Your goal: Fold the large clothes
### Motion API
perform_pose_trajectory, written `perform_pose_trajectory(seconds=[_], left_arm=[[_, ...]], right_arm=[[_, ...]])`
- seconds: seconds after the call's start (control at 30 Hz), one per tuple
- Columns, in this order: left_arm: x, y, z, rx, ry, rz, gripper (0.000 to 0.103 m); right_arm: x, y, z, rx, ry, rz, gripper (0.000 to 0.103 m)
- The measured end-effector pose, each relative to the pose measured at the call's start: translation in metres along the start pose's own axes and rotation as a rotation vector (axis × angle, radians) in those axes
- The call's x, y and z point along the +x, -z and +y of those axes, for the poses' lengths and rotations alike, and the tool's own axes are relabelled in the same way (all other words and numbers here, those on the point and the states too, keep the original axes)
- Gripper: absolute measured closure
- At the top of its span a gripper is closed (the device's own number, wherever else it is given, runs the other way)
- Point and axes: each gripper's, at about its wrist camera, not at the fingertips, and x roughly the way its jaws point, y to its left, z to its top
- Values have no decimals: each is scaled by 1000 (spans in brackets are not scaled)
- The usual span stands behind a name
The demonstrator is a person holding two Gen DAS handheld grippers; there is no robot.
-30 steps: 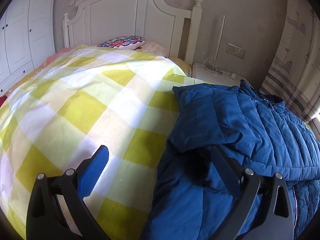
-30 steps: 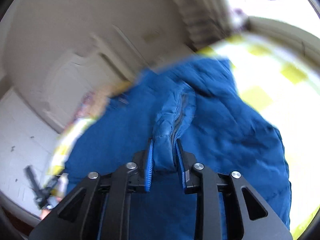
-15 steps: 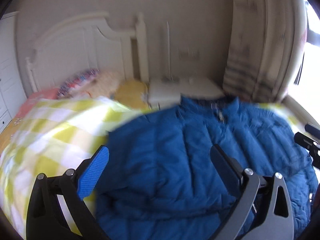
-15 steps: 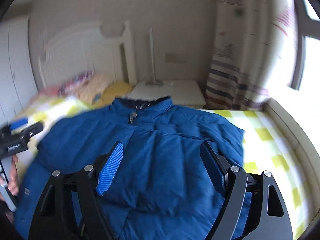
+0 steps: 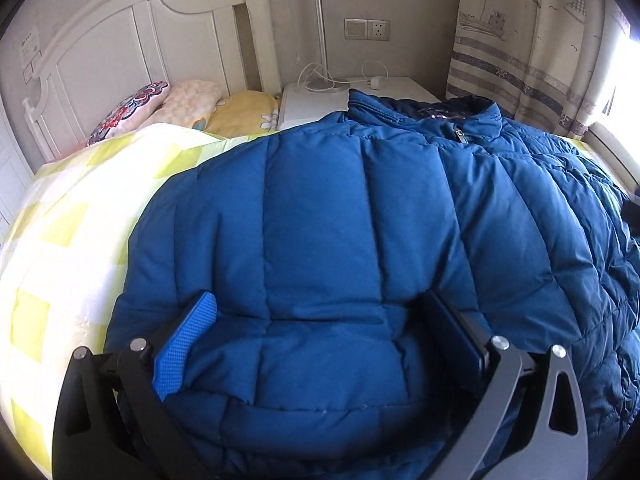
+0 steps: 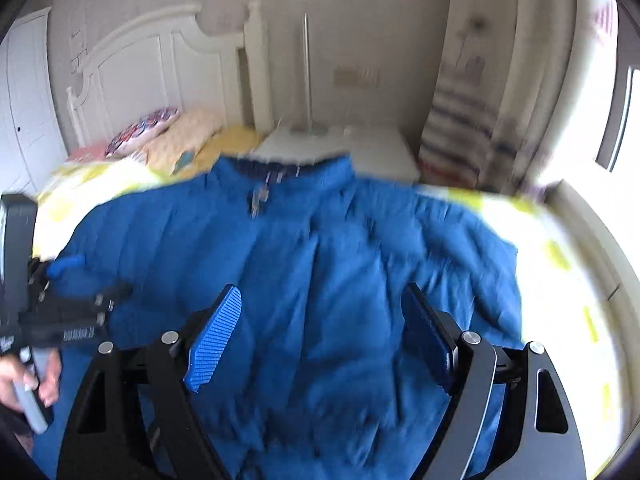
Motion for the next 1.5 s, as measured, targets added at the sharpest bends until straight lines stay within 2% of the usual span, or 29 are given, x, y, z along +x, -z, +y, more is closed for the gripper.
perform_pose_trajectory(seconds=[0.03,0.1,0.17,0.27,0.33,0.37,0.43,0.47,0.53,0.57,0.7,0.77,0.87,0.9,0.97,1.07,1.13,1.23,1.3,1.37,1.4,1.5], left_arm=[[1,-4,0,1,-1,1,2],[1,-5,-1,0,0,1,2],[1,-6,-1,-2,2,0,2],[1,-5,0,-2,2,0,2],[1,-5,0,-4,4,1,2],[1,-4,0,-3,3,0,2],[1,-4,0,-3,4,-1,2],[2,-4,0,-4,5,-2,2],[1,-3,0,-5,10,-4,2],[1,-3,0,-6,11,-5,2],[0,-3,0,-7,11,-4,2],[1,-3,0,-7,10,-2,2],[1,-3,0,-7,11,-3,2],[1,-3,0,-7,11,-3,2],[1,-3,0,-6,11,-3,2],[0,-3,0,-5,4,-7,2],[-12,-5,-1,-26,-31,-33,3],[-52,-23,-18,-17,80,-156,2],[-61,-39,-36,40,85,-187,2],[-46,-57,-54,99,75,-137,2],[-25,-66,-61,110,58,-75,2],[35,-63,-61,71,62,62,2]], right_arm=[[7,-5,2,-15,11,3,23],[36,-10,3,-33,32,63,23],[68,-3,3,-60,41,143,17],[68,-8,0,-36,32,183,18],[59,-15,-9,9,27,149,19],[52,-22,-19,55,49,104,19],[50,-29,-40,138,94,71,16],[58,-31,-49,167,95,90,16],[87,-26,-60,174,69,206,14],[95,-23,-62,166,56,222,13],[83,-22,-63,203,56,216,14],[52,-19,-57,223,76,134,14],[23,-11,-25,83,58,43,14],[22,-6,-15,35,55,49,14],[41,12,5,-81,71,129,13],[50,18,6,-84,87,127,8],[52,19,7,-87,98,130,7],[52,20,10,-100,115,128,7],[54,19,9,-104,121,132,6],[55,19,7,-102,120,132,6],[54,19,7,-100,118,133,6],[54,19,8,-91,111,136,6]])
